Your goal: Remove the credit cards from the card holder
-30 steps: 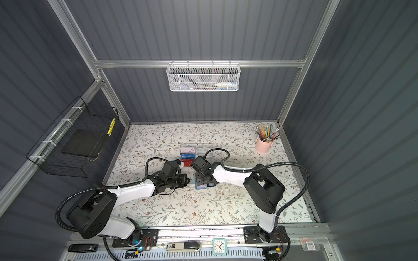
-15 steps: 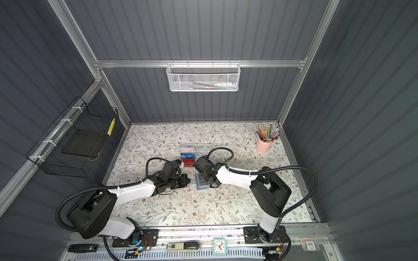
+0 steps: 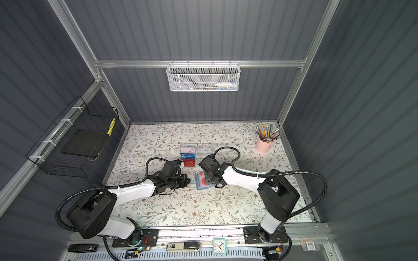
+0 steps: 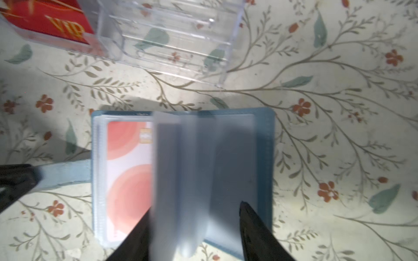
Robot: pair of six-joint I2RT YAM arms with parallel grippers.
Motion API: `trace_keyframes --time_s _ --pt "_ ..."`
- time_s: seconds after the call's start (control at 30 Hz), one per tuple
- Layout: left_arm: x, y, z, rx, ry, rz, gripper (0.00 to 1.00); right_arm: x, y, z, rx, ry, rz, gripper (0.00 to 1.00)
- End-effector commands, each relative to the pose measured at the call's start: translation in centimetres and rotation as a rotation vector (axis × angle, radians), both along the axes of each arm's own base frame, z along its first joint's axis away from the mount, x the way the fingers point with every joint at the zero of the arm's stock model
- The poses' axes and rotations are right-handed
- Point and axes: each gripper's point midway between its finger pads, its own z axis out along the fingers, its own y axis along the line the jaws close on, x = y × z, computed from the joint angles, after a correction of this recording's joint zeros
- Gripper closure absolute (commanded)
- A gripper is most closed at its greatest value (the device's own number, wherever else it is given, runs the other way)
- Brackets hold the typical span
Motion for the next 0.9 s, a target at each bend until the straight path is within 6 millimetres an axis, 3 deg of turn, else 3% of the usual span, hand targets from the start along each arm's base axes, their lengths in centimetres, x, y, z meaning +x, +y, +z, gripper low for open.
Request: trace_keyframes --time_s 0.0,0.3,0.5,0.67,0.87 --pt "-0.4 0.3 -0.6 0.018 0.012 -0.018 1.0 -0.4 -2.2 -0.3 -0.053 0.008 -0.022 0.44" --pt "-0.4 0.4 -0.8 0.022 0.017 -0.02 1.0 -0.4 -4.7 -1.4 -0.039 0.025 -0.068 0.44" --pt "-0.2 0.0 0.1 0.003 0.006 -0.022 1.0 -0.6 -4.6 -2.8 -0.025 0.059 -0.066 0.44" --pt "0.1 -0.7 2.7 -0.048 -0.028 -0.034 1.0 -0.2 -3.9 -3.2 -0.005 0.055 -0.057 0.44" --pt "0.5 -1.2 7.6 -0.108 -0.102 -0.046 1.0 -0.2 -4.0 -2.8 -0.001 0.049 -0.053 0.44"
